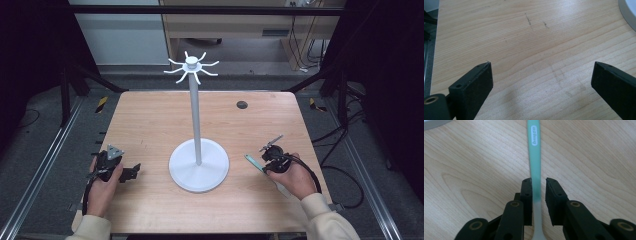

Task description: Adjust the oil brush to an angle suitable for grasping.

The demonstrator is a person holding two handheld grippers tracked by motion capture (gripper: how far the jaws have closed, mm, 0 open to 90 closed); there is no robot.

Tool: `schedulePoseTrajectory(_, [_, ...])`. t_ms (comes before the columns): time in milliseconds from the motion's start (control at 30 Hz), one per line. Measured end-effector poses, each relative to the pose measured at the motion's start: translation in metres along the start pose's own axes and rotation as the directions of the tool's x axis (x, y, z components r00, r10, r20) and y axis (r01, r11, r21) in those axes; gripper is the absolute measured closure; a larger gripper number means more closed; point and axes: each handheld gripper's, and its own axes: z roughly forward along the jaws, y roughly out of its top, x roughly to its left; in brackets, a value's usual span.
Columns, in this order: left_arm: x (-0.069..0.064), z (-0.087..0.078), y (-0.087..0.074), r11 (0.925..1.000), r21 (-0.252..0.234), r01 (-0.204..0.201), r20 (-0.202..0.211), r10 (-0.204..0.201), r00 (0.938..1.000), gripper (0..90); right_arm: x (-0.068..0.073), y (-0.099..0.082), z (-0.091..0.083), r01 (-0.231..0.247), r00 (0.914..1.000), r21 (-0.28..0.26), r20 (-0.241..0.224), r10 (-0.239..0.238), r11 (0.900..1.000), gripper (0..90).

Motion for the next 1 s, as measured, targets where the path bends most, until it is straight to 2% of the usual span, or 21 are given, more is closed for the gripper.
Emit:
schedulePoseTrajectory(267, [0.000, 0.000, 0.000, 1.0000, 0.000, -0.002, 0.001, 0.002, 1.0000, 3.3, -0.003, 0.000, 0.005, 0.005, 0.9997, 0.044, -0.024, -0.004, 0.9990, 72.2])
schedulePoseTrajectory(633, [0.000, 0.000, 0.000, 1.0000, -0.001, 0.000, 0.002, 0.000, 1.0000, 3.3, -0.004, -0.001, 0.011, 0.006, 0.9994, 0.087, -0.033, -0.003, 0.9962, 75.3])
schedulePoseTrajectory(667, [0.000, 0.000, 0.000, 1.0000, -0.002, 0.000, 0.002, 0.000, 1.0000, 3.3, -0.005, -0.002, 0.012, 0.020, 0.9994, 0.085, -0.030, -0.017, 0.9962, 75.8])
schedulePoseTrajectory(767, [0.000, 0.000, 0.000, 1.0000, -0.001, 0.000, 0.001, 0.000, 1.0000, 3.3, -0.005, -0.001, 0.012, 0.005, 0.9993, 0.092, -0.038, -0.002, 0.9957, 76.7])
schedulePoseTrajectory(833, [0.000, 0.000, 0.000, 1.0000, -0.001, 0.000, 0.001, 0.000, 1.0000, 3.3, -0.006, -0.001, 0.012, 0.009, 0.9992, 0.099, -0.039, -0.005, 0.9950, 77.1])
schedulePoseTrajectory(867, [0.000, 0.000, 0.000, 1.0000, -0.001, 0.000, 0.001, 0.000, 1.0000, 3.3, -0.007, -0.002, 0.013, 0.027, 0.9991, 0.095, -0.036, -0.024, 0.9951, 77.5])
schedulePoseTrajectory(1000, [0.000, 0.000, 0.000, 1.0000, -0.001, -0.001, 0.001, 0.001, 1.0000, 3.3, -0.007, -0.002, 0.014, 0.018, 0.9988, 0.107, -0.047, -0.013, 0.9941, 78.5])
